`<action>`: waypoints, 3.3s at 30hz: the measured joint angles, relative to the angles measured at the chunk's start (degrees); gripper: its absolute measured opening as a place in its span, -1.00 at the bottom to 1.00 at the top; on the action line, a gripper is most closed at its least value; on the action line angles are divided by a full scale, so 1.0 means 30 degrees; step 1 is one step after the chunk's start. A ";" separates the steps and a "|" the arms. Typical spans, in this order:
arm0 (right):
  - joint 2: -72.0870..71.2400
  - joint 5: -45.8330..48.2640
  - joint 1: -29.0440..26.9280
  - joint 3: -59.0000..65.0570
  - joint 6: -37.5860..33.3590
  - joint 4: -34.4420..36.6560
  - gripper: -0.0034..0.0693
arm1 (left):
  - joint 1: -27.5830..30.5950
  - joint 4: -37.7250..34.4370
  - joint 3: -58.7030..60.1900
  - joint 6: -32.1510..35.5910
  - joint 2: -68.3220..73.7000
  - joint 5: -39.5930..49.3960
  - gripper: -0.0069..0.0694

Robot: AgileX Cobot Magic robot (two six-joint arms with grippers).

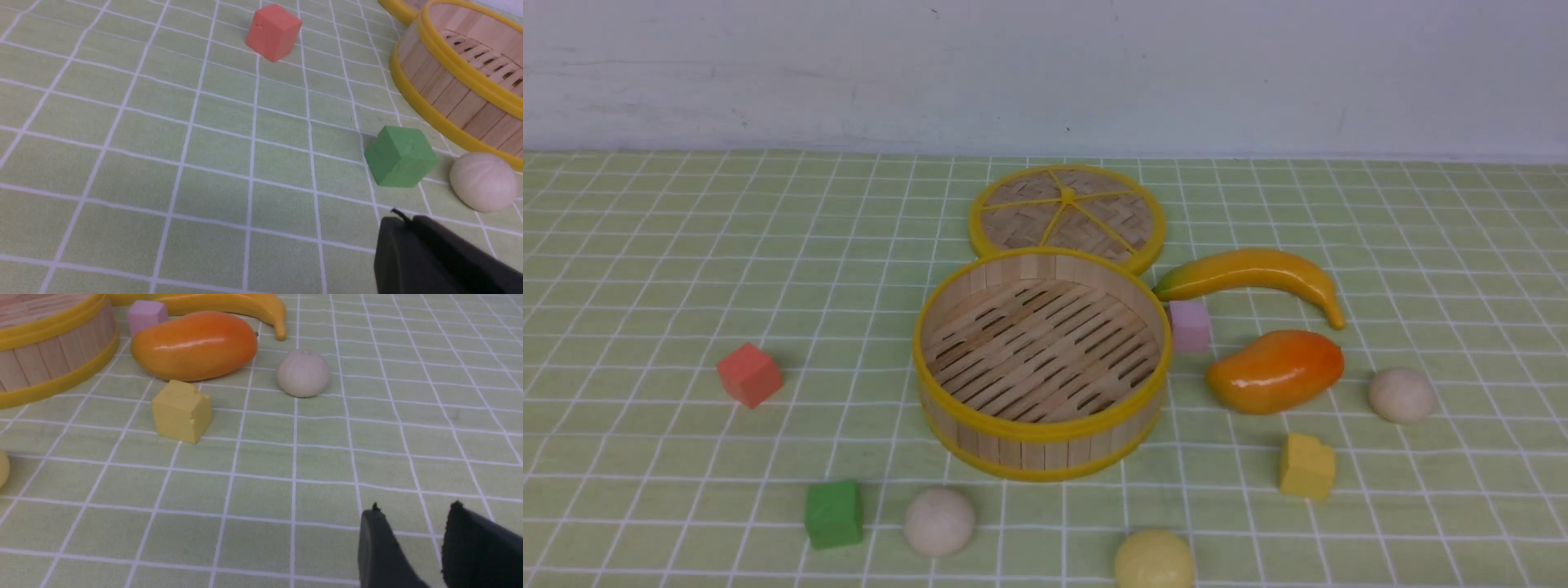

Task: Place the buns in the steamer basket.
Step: Use the right arm to grab a steamed stuffed bun

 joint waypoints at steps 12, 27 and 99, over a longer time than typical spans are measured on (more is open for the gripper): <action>0.0000 0.0000 0.0000 0.0000 0.0000 0.0000 -0.24 | 0.0000 0.0000 0.0000 0.0000 0.0000 0.0000 -0.77; 0.0000 -0.0127 0.0000 0.0000 0.0000 -0.0233 -0.24 | 0.0000 0.0000 0.0000 0.0000 0.0000 0.0000 -0.77; 3.2011 0.4821 0.0022 -2.2669 -0.0412 0.2120 -0.24 | 0.0022 -0.1237 0.0000 -0.5976 0.0000 -0.9591 -0.61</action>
